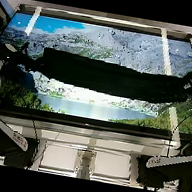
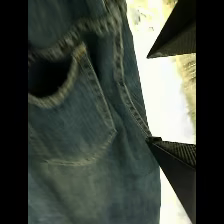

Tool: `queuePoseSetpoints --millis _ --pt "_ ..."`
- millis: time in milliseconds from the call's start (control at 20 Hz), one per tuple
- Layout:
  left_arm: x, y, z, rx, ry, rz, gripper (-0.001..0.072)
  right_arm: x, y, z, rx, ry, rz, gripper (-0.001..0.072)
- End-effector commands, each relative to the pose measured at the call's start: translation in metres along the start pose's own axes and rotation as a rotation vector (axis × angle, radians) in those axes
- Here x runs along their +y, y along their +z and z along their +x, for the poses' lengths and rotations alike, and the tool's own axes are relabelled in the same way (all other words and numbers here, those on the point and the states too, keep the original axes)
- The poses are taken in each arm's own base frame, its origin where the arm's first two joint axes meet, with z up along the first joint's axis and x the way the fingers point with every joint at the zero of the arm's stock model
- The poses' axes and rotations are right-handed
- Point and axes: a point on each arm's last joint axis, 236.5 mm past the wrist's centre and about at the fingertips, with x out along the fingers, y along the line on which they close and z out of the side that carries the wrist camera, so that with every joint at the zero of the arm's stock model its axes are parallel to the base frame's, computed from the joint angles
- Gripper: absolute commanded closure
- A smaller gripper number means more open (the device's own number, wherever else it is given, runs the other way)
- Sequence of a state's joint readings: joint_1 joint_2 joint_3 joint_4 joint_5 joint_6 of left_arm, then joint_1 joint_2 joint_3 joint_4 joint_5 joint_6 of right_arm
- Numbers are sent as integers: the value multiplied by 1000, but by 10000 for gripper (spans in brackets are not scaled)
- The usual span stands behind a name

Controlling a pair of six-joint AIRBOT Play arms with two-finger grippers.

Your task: Fold the clothes and pants, and hang the long-sleeved shirts on hangers.

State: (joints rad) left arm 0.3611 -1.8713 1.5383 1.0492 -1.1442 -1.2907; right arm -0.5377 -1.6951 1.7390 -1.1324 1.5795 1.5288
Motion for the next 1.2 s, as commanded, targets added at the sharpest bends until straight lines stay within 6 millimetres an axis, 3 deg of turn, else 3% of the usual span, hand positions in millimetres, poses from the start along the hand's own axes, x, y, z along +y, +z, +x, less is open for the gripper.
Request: queuePoseSetpoints --millis 0,100,250,400,500,600,750,950,1050,1150 --pt "38 -17 -53 56 155 62 679 28 -21 11 89 10 -73 167" --pt "70 -26 -101 54 276 67 680 59 -35 24 136 19 -185 167" --pt "100 -44 -159 64 384 103 680 109 -54 46 175 27 -347 167" --pt "111 -50 -199 19 440 112 679 143 -76 62 215 25 -443 167" --pt "98 -43 -217 -47 426 141 679 156 -86 67 233 27 -478 167" --pt "66 -37 -226 -97 385 236 679 164 -92 70 244 29 -499 167" --pt "-7 -27 -229 -155 313 445 679 167 -95 68 247 30 -506 167" --pt "-149 -15 -216 -258 101 637 680 169 -96 60 229 32 -515 167" --pt "-218 -19 -208 -306 -9 711 680 171 -96 57 219 33 -520 167" --pt "-264 -30 -191 -309 -72 736 679 172 -96 52 209 34 -524 167"
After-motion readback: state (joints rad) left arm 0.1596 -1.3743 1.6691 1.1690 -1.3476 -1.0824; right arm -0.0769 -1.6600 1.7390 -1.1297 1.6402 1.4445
